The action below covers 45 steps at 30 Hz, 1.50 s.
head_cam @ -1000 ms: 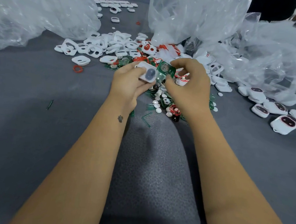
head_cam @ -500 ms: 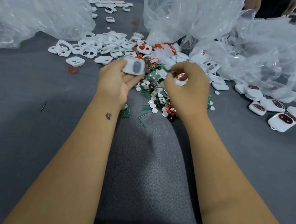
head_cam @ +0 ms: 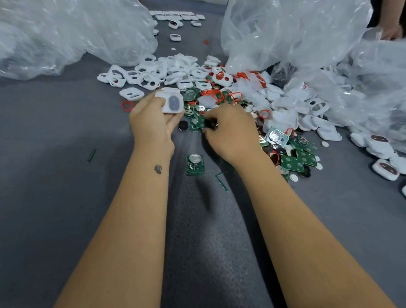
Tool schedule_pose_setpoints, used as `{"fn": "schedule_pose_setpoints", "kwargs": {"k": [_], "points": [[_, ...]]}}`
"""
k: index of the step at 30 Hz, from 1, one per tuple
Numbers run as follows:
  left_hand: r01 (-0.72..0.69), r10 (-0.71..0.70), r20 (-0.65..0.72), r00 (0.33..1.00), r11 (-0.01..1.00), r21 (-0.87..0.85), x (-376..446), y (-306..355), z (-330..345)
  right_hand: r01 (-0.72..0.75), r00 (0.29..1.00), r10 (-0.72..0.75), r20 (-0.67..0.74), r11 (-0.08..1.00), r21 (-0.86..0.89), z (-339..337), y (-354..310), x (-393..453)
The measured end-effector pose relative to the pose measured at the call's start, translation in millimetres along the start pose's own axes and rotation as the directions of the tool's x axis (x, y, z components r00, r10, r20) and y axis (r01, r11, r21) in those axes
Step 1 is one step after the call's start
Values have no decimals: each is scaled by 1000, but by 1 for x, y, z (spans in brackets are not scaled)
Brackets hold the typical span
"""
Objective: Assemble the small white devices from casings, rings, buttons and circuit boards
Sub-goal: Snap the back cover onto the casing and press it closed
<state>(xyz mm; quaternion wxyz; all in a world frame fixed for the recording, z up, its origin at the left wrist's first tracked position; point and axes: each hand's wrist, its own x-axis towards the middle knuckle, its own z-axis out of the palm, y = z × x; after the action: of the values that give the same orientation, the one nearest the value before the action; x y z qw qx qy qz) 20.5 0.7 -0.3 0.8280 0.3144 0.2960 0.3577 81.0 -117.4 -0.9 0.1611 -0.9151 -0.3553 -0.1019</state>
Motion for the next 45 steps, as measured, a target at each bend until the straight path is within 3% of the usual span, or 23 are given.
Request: {"fn": "schedule_pose_setpoints", "kwargs": {"k": [2, 4, 7, 9, 15, 19, 25, 28, 30, 40, 45], "points": [[8, -8, 9, 1000, 1000, 1, 0, -1, 1, -26, 999, 28, -32, 998, 60, -1, 1, 1], [14, -13, 14, 1000, 1000, -9, 0, -2, 2, -93, 988, 124, -91, 952, 291, -5, 4, -2], [20, -21, 52, 998, 1000, 8, 0, -5, 5, -166, 954, 292, -72, 712, 683, -17, 12, -10], [15, -22, 113, 993, 998, 62, -4, -9, 8, -199, 936, 352, 12, 501, 842, -25, 19, -17], [-61, -54, 366, 929, 953, 296, -29, -23, 21, -187, 918, 362, 164, 29, 982, -39, 35, -33], [-57, -125, 436, 891, 923, 381, -43, -29, 26, -162, 919, 350, 181, -82, 983, -42, 42, -41], [-24, -201, 454, 868, 896, 444, -49, -35, 29, -129, 891, 437, 122, -15, 992, -42, 45, -44], [8, -228, 477, 849, 907, 421, -50, -37, 31, -94, 899, 426, 103, -41, 995, -41, 45, -44], [-2, -228, 499, 836, 908, 418, -51, -40, 32, -79, 907, 414, 73, -4, 997, -39, 43, -43], [-44, -185, 451, 873, 892, 450, -41, -42, 31, -76, 957, 272, -99, 567, 820, -36, 46, -43], [33, -203, 467, 860, 938, 346, -41, -41, 31, -67, 925, 327, -196, 646, 761, -35, 48, -44]]}}
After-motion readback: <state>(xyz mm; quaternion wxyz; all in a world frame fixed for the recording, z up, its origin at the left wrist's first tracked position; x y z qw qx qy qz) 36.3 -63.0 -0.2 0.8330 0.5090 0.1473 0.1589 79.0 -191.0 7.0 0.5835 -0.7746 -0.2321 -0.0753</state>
